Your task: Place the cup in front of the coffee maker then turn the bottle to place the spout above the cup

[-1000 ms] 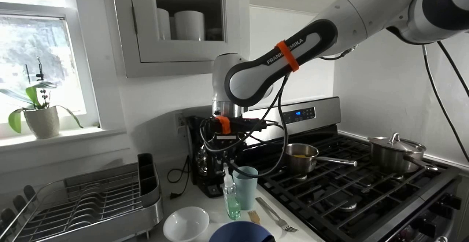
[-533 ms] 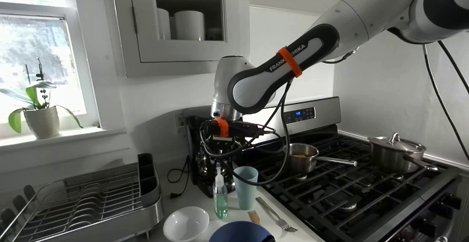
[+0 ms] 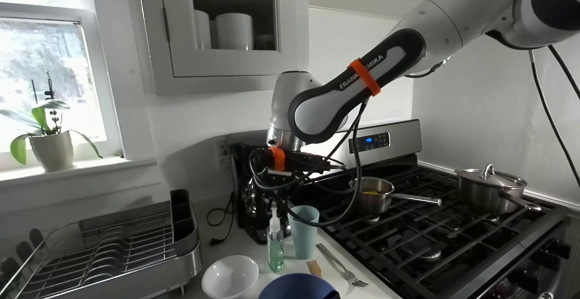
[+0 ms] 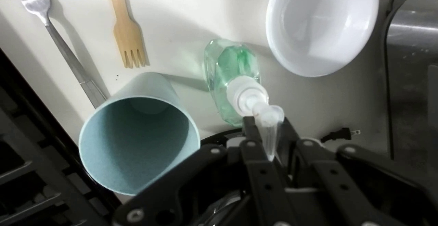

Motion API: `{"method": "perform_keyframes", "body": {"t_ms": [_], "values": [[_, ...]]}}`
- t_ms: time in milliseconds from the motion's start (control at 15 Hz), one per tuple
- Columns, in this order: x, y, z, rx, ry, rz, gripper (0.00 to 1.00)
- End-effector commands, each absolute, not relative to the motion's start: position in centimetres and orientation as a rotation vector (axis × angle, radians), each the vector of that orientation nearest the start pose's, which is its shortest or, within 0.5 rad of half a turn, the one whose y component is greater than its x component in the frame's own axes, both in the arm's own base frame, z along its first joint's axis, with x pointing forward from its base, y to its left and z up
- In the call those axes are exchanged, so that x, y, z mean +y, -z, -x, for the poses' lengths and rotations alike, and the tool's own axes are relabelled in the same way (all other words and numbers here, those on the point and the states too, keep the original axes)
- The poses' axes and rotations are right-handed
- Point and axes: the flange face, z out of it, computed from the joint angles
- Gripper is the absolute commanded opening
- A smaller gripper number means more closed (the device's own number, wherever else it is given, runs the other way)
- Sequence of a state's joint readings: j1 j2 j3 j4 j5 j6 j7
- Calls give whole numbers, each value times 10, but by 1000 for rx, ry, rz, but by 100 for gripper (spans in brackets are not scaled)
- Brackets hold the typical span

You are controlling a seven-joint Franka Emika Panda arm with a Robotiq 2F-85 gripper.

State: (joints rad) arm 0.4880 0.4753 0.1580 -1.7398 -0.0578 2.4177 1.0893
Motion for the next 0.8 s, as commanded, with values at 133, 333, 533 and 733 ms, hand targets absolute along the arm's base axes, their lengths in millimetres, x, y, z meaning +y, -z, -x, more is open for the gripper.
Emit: {"method": "perform_keyframes", "body": {"t_ms": [133,333,533,733], "values": [[388,-334,-543,944,101,2818,5],[384,-335,-545,1129,87,2747,5],[382,-335,-547,1290,79,2674,5],[383,-335,-547,1431,73,2604,5]]}}
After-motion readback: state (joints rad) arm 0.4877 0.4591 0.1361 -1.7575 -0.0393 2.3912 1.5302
